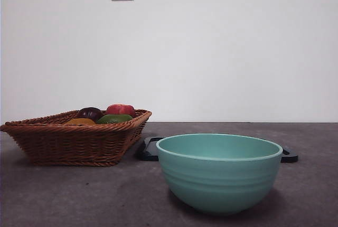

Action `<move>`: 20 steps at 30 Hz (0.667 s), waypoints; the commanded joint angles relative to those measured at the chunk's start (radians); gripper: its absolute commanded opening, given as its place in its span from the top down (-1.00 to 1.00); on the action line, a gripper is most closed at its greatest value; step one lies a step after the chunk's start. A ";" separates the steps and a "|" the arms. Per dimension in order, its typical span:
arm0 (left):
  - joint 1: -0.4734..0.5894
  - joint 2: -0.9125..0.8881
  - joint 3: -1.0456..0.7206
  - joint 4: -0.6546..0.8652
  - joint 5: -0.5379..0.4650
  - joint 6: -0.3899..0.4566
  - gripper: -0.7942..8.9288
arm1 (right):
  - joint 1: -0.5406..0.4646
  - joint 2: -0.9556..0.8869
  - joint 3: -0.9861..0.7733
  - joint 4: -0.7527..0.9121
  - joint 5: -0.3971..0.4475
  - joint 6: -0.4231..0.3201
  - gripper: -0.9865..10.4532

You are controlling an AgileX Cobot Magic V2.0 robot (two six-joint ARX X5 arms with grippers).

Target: Pick up the wifruite, put it on the bowl, pick up the plate, put it on desk

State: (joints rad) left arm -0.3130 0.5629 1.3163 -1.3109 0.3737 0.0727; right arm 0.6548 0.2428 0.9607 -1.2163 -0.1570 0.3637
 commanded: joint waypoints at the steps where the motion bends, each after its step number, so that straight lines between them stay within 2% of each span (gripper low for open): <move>1: 0.078 -0.032 -0.109 0.200 0.005 0.026 0.78 | 0.010 0.002 0.016 0.011 0.000 -0.008 0.78; 6: 0.192 -0.124 -0.445 0.674 0.002 -0.140 0.78 | 0.010 0.002 0.016 0.011 0.000 -0.008 0.78; 9: 0.241 -0.175 -0.646 0.905 -0.023 -0.160 0.78 | 0.010 0.002 0.016 0.011 0.000 -0.008 0.78; 11: 0.263 -0.209 -0.767 1.020 -0.077 -0.164 0.78 | 0.010 0.002 0.016 0.011 0.000 -0.008 0.78; 15: 0.279 -0.265 -0.969 1.122 -0.224 -0.164 0.78 | 0.010 0.002 0.016 0.011 0.000 -0.008 0.78; 20: 0.289 -0.336 -1.130 1.125 -0.431 -0.188 0.78 | 0.010 0.002 0.016 0.011 0.001 -0.008 0.78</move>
State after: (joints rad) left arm -0.0261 0.2394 0.1947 -0.2054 -0.0292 -0.0982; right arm 0.6548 0.2428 0.9607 -1.2163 -0.1570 0.3637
